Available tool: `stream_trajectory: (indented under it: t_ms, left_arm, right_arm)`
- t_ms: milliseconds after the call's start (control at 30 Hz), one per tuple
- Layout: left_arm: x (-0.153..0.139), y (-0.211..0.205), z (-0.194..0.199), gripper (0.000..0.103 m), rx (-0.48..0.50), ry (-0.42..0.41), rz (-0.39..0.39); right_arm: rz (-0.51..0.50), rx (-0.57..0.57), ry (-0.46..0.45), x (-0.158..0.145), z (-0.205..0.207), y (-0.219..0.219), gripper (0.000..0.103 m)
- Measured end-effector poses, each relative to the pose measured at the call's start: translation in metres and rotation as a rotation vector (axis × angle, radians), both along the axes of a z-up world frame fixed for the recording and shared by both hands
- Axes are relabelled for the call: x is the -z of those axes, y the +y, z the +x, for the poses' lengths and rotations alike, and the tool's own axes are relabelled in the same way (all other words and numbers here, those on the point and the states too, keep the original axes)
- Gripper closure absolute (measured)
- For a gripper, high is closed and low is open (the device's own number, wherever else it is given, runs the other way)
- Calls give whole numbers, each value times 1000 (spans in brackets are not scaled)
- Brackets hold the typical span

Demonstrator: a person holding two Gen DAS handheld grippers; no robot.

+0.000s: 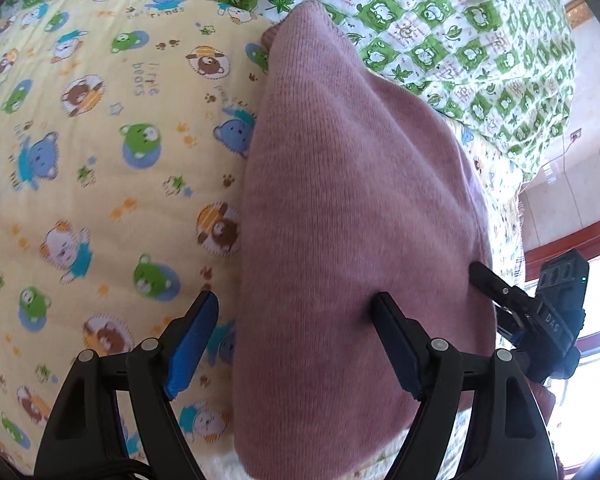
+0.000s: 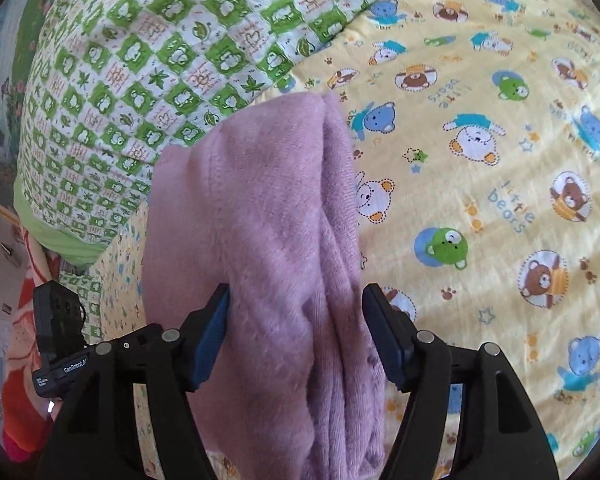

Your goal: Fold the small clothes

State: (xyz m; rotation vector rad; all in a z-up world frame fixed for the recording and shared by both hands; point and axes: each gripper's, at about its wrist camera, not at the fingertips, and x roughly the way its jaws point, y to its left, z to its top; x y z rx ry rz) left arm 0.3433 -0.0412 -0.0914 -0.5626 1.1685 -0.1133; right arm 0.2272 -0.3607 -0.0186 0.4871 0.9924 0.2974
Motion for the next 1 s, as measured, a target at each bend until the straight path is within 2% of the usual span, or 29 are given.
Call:
stream_trajectory:
  t_ms: [200, 333, 367, 433, 467, 600, 733, 767, 800, 867, 933, 1000]
  left_arm:
    - [15, 2, 21, 21, -21, 0, -77]
    - [19, 2, 27, 29, -36, -13, -120]
    - [18, 1, 26, 34, -35, -19, -117]
    - [15, -1, 23, 42, -28, -33, -108]
    - [12, 0, 21, 47, -26, -41, -109]
    - [-2, 8, 7, 60, -43, -65, -117]
    - [-28, 23, -17, 72, -80, -113, -98]
    - [-37, 30, -25, 75, -92, -132, -101]
    - [-45, 37, -35, 84, -98, -160, -125]
    - [-59, 47, -49, 84, -103, -197, -174]
    - [-68, 51, -58, 84, -102, -190, -117]
    - [-65, 60, -66, 82, -122, -154, -55]
  right_arm:
    - [63, -22, 25, 12, 21, -1, 31]
    - [144, -52, 34, 21, 36, 1, 32]
    - [160, -63, 32, 22, 37, 3, 44]
    - [173, -85, 41, 24, 38, 8, 61]
    - [177, -86, 39, 23, 37, 10, 67]
    - [216, -90, -1, 6, 25, 18, 71]
    - [247, -139, -71, -23, 9, 39, 71]
    - [253, -152, -85, -30, 6, 45, 71]
    - [262, -165, -97, -36, 4, 52, 71]
    - [289, -198, -116, -47, -3, 68, 71]
    - [308, -239, -130, -54, -8, 89, 72]
    - [260, -255, -155, -62, -15, 109, 73]
